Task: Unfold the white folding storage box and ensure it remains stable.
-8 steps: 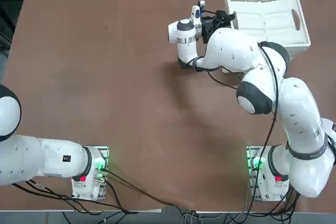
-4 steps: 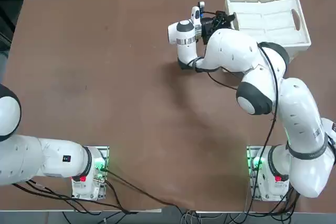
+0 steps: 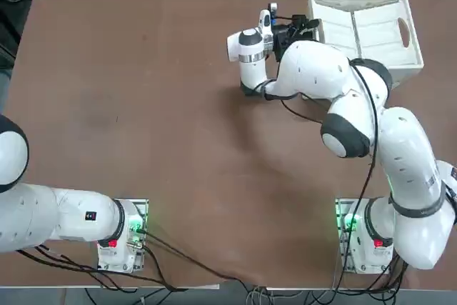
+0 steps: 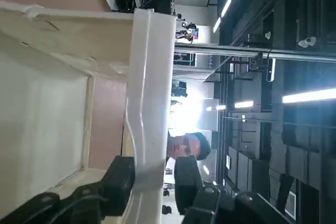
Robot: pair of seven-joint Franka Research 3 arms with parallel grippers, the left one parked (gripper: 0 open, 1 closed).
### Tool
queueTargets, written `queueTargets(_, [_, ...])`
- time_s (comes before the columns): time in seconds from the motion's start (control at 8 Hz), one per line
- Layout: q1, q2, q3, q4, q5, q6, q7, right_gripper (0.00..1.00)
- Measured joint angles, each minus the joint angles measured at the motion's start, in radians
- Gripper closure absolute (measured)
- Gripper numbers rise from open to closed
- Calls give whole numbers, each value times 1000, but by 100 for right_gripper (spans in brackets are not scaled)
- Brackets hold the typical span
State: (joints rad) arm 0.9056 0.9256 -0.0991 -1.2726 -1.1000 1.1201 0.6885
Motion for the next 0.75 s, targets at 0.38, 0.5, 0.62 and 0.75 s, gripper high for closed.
queueTargets(0.38, [4, 0, -7, 4, 0, 0, 0, 52])
queueTargets(0.5, [3, -1, -7, 16, 0, 1, 0, 52])
queueTargets(0.62, [4, -1, -7, 33, -1, 1, 0, 49])
queueTargets(0.75, [16, -6, -9, 68, -20, -21, -9, 47])
